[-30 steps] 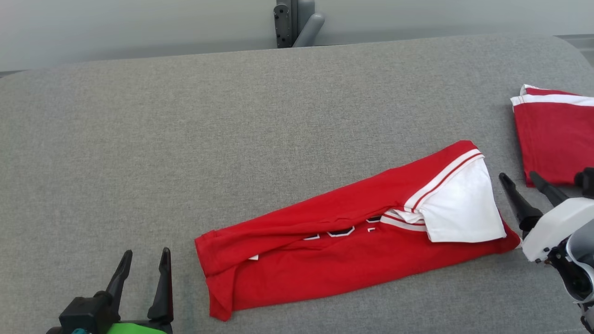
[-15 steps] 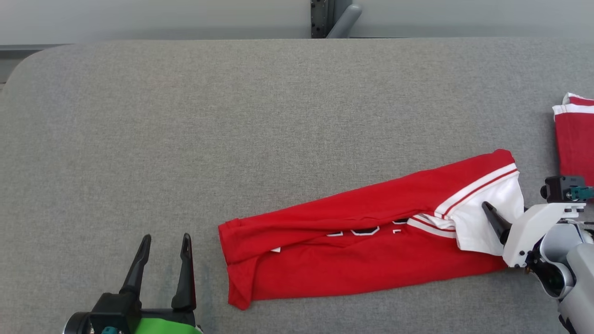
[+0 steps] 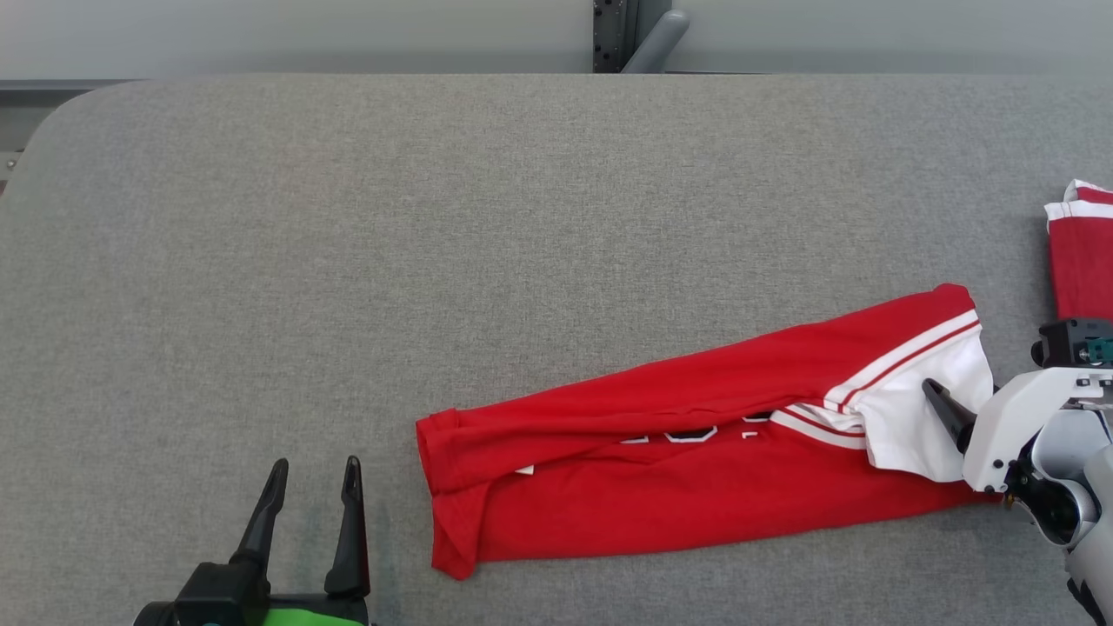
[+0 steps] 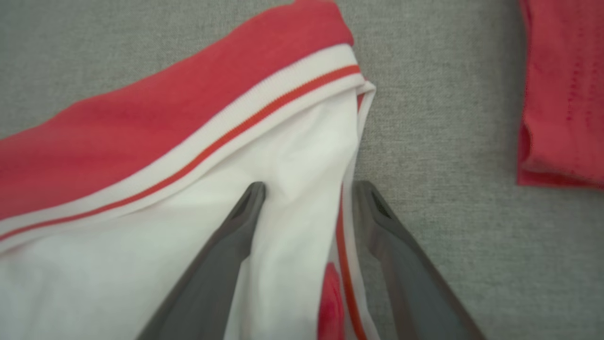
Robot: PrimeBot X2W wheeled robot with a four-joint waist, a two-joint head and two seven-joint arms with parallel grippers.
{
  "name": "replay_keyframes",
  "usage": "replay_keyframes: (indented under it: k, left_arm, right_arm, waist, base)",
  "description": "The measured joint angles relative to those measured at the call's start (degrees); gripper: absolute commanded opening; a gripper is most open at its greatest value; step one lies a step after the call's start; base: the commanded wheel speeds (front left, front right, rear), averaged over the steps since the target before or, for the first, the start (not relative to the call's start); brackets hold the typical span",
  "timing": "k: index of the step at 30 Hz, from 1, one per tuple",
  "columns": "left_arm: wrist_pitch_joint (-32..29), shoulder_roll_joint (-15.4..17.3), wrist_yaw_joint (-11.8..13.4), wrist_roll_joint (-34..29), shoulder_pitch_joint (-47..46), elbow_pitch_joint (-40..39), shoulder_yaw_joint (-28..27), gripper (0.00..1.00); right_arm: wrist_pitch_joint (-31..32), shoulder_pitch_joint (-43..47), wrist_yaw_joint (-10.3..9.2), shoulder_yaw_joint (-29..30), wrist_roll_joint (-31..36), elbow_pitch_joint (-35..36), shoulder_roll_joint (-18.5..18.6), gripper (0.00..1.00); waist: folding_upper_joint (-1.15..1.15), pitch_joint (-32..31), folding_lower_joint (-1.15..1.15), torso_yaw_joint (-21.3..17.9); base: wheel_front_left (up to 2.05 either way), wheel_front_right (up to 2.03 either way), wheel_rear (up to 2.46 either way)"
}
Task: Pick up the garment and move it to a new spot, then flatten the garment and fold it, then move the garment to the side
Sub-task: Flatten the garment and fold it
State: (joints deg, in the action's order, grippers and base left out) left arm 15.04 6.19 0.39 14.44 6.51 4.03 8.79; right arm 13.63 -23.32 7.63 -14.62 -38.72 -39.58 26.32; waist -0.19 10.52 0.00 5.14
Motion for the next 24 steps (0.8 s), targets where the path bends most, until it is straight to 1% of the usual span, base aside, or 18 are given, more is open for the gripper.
replay_keyframes:
  k: [5,9,10,11,12,15,17,21,24]
  left_arm:
    - [0.00,-1.36,-1.69,-1.10,0.00,0.43,-1.69,1.00]
    - [0.00,-1.92,-2.78,-2.02,-0.07,0.96,-2.69,1.00]
    - [0.00,-2.03,-2.93,-2.20,-0.09,1.13,-2.89,1.00]
    - [0.00,-2.15,-3.08,-2.45,-0.13,1.29,-3.01,1.00]
    - [0.00,-2.30,-3.33,-2.57,-0.16,1.42,-3.11,1.00]
    - [0.00,-2.70,-3.74,-2.97,-0.16,1.77,-3.33,1.00]
    - [0.00,-2.89,-3.98,-3.00,-0.16,2.03,-3.48,1.00]
    - [0.00,-3.04,-4.20,-3.09,-0.06,2.30,-4.17,1.00]
    - [0.00,-3.12,-4.44,-3.22,0.00,2.32,-4.55,1.00]
  right_arm:
    - [0.77,0.01,0.00,-0.33,-0.40,-0.07,0.15,1.00]
    - [1.45,-0.27,-0.04,-0.82,-1.31,-0.37,-0.52,1.00]
    - [1.62,-0.33,-0.10,-1.20,-1.83,-0.24,-0.67,0.54]
    - [1.68,-0.36,-0.13,-1.44,-2.57,0.02,-0.82,0.16]
    - [1.67,-0.36,-0.22,-1.45,-3.61,0.18,-1.05,0.00]
    - [1.55,-0.31,-0.34,-2.47,-6.82,1.82,-1.24,0.00]
    - [1.08,-0.22,-0.33,-2.63,-8.46,2.57,-0.73,0.00]
    - [0.54,-0.30,-0.09,-2.33,-10.72,3.76,2.50,0.00]
    - [0.01,-0.83,-0.09,-0.64,-11.15,4.02,6.53,0.00]
  waist:
    - [0.00,0.23,0.00,-0.28]
    - [0.00,0.65,0.00,-0.34]
    - [0.00,0.70,0.00,-0.31]
    - [0.00,0.74,0.00,-0.27]
    - [0.00,0.75,0.00,-0.22]
    - [0.00,0.61,0.00,-0.08]
    - [0.00,0.28,0.00,-0.01]
    - [0.00,-0.65,0.00,0.14]
    - [0.00,-1.39,0.00,0.26]
  base:
    - [0.00,0.00,0.00]
    - [0.00,0.00,0.00]
    - [0.00,0.00,0.00]
    - [0.00,0.00,0.00]
    - [0.00,0.00,0.00]
    - [0.00,0.00,0.00]
    - [0.00,0.00,0.00]
    - [0.00,0.00,0.00]
    - [0.00,0.00,0.00]
